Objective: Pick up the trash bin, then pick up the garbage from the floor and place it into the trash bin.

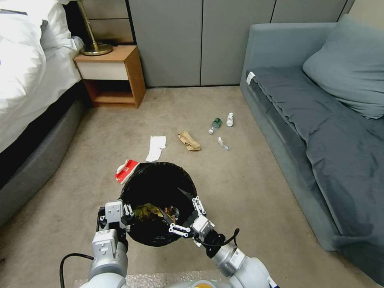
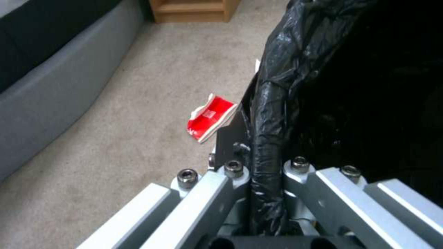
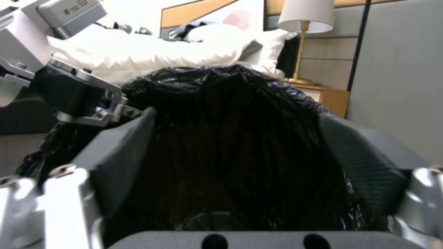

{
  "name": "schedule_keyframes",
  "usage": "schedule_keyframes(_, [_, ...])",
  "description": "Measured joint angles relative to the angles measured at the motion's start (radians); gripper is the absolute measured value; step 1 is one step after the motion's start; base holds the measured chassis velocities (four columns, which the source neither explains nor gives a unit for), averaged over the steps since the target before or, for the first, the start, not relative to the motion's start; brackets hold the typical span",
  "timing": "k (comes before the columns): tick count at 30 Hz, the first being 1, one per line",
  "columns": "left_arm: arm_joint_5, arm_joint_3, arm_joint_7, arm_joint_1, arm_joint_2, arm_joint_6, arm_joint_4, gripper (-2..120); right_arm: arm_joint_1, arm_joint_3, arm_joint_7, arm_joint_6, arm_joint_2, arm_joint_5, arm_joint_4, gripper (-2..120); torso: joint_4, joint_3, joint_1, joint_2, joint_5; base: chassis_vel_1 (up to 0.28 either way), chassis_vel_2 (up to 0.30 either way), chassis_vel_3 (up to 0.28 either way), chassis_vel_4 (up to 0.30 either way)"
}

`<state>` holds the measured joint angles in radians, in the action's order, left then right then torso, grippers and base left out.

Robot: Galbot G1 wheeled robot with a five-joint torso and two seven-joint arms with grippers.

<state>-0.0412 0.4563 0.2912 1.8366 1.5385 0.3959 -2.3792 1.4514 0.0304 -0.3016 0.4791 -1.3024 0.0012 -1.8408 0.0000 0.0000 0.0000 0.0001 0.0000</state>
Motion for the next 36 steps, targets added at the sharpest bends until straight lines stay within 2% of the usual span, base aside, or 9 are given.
schedule_keyframes(1, [0.000,0.000,0.000,0.000,0.000,0.000,0.000,0,0.000,0.000,0.000,0.000,0.000,0.000,0.000,90,0.0000,0.000,0.000,0.000,0.0000,0.000,0.000,0.000,0.000])
schedule_keyframes(3, [-0.001,-0.001,0.000,0.000,0.000,0.000,0.000,0,0.002,0.002,0.000,0.000,0.002,0.000,-0.004,99,0.0000,0.000,0.000,0.000,0.0000,0.000,0.000,0.000,0.000])
schedule_keyframes(12, [-0.003,-0.001,0.000,0.001,0.001,0.000,0.003,0,0.003,0.018,0.021,0.017,-0.004,0.000,-0.060,100,0.0000,0.000,0.000,0.000,0.0001,0.000,0.000,0.000,0.000])
schedule_keyframes(16, [-0.003,0.003,-0.001,0.000,0.000,0.000,0.012,0,0.018,0.054,0.114,0.017,-0.016,0.005,-0.191,100,0.0001,0.000,0.000,0.000,0.0000,0.000,0.000,0.000,0.000])
schedule_keyframes(20, [-0.004,0.004,-0.001,-0.001,-0.001,0.000,0.014,0,0.047,0.084,0.173,0.013,-0.021,0.007,-0.265,100,0.0001,0.000,0.000,0.000,0.0000,0.000,0.000,0.000,0.000])
schedule_keyframes(22, [-0.004,0.005,-0.001,-0.001,-0.002,-0.001,0.017,0,0.101,0.112,0.236,0.012,-0.030,0.006,-0.318,100,0.0001,0.000,0.000,0.000,0.0000,0.000,0.000,0.000,0.000])
schedule_keyframes(29, [-0.004,0.006,-0.001,-0.001,-0.002,-0.002,0.018,0,0.188,0.160,0.300,0.034,-0.063,0.000,-0.327,100,-0.0002,0.000,0.000,0.000,0.0000,0.000,0.000,0.000,0.000])
schedule_keyframes(32, [0.001,0.011,-0.001,-0.001,-0.006,-0.002,0.017,0,0.244,0.210,0.342,0.065,-0.091,-0.003,-0.288,100,0.0000,0.000,0.000,0.000,0.0001,0.000,0.000,0.000,0.000])
schedule_keyframes(36, [0.006,0.014,0.000,-0.001,-0.009,-0.002,0.013,0,0.276,0.251,0.348,0.086,-0.091,0.005,-0.266,100,0.0000,0.000,0.000,0.000,0.0001,0.000,0.000,0.000,0.000])
